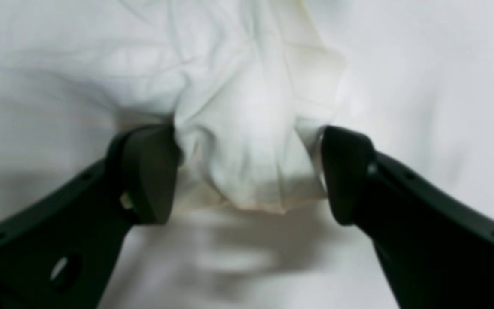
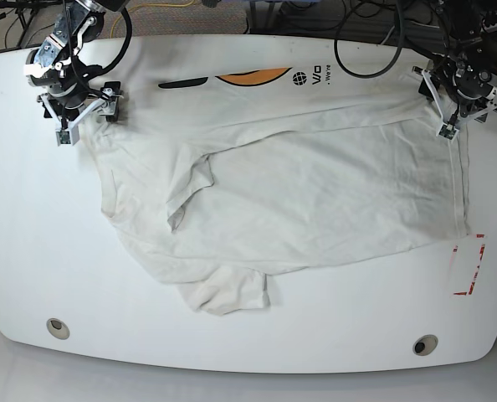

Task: Layout the t-shirt on the table in an organized manner, then fold the t-shirt properly
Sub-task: 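Move both grippers to the hem corners and pinch the fabric, then release the hem and move both grippers to the t-shirt's opposite edge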

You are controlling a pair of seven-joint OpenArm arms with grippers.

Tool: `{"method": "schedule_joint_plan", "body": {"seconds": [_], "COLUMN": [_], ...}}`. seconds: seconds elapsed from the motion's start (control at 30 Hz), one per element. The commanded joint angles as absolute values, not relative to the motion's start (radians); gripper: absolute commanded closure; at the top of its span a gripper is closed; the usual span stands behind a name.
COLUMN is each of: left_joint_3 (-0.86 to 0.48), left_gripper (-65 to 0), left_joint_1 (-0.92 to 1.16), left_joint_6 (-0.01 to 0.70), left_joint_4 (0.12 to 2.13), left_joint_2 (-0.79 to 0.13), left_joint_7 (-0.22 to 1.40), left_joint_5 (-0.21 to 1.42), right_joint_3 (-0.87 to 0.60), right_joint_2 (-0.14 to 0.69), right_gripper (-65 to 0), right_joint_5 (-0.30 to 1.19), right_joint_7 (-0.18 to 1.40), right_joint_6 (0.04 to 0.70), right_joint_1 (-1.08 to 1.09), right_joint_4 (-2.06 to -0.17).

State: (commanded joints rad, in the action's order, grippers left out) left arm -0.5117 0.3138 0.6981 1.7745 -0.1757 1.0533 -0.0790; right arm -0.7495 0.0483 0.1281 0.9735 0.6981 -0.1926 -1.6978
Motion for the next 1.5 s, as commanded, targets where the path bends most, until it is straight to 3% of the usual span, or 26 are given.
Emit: {"method": "schedule_joint_plan", "body": {"seconds": [0.17,0.3,0.33,0.37,0.43,0.53,0.63,0.83,1.03,1.37,1.5], "left_joint_3": [-0.512,-0.509,-0.506,-0.506,-0.506,-0.506,-0.504,-0.507,-0.506,-0.507,-0.504], "left_gripper": [-38.5,-37.4,-34.0,-32.4,-21.7,-13.5,-14.4,-23.3,-23.3,-23.6,-24.0], "left_joint_1": [0.295,0.292,0.285,0.28,0.266,0.268,0.277,0.318,0.384,0.397,0.392], "left_joint_6": [0.698,0.698,0.698,0.698,0.698,0.698,0.698,0.698,0.698,0.698,0.698], "left_joint_4": [1.664,1.581,1.569,1.564,1.555,1.561,1.561,1.673,1.781,1.796,1.799], "left_joint_2": [-0.191,-0.194,-0.196,-0.196,-0.2,-0.2,-0.2,-0.214,-0.213,-0.237,-0.237], "left_joint_7": [0.974,0.924,0.921,0.921,0.924,0.928,0.952,1.052,1.056,1.098,1.099], "left_joint_5": [-0.081,-0.082,-0.082,-0.082,-0.082,-0.084,-0.082,-0.082,-0.084,-0.079,-0.076], "right_joint_3": [-0.751,-0.753,-0.753,-0.753,-0.753,-0.753,-0.753,-0.823,-0.866,-0.897,-0.895], "right_joint_2": [0.048,0.05,0.05,0.05,0.05,0.05,0.05,0.042,0.042,0.044,0.042], "right_gripper": [-45.8,-31.4,-25.2,-23.3,-13.2,-5.4,-5.9,-6.3,-6.3,-6.5,-13.6], "right_joint_5": [0.127,0.124,0.124,0.124,0.12,0.125,0.125,0.127,0.127,0.127,0.127], "right_joint_7": [0.972,0.972,0.972,0.972,0.972,0.972,0.972,0.975,0.978,0.978,0.978], "right_joint_6": [0.698,0.698,0.698,0.698,0.698,0.698,0.698,0.698,0.698,0.698,0.698], "right_joint_1": [-0.193,-0.194,-0.194,-0.194,-0.197,-0.222,-0.237,-0.308,-0.364,-0.41,-0.409], "right_joint_4": [-1.698,-1.698,-1.698,-1.698,-1.699,-1.704,-1.715,-1.799,-1.824,-1.824,-1.824]}}
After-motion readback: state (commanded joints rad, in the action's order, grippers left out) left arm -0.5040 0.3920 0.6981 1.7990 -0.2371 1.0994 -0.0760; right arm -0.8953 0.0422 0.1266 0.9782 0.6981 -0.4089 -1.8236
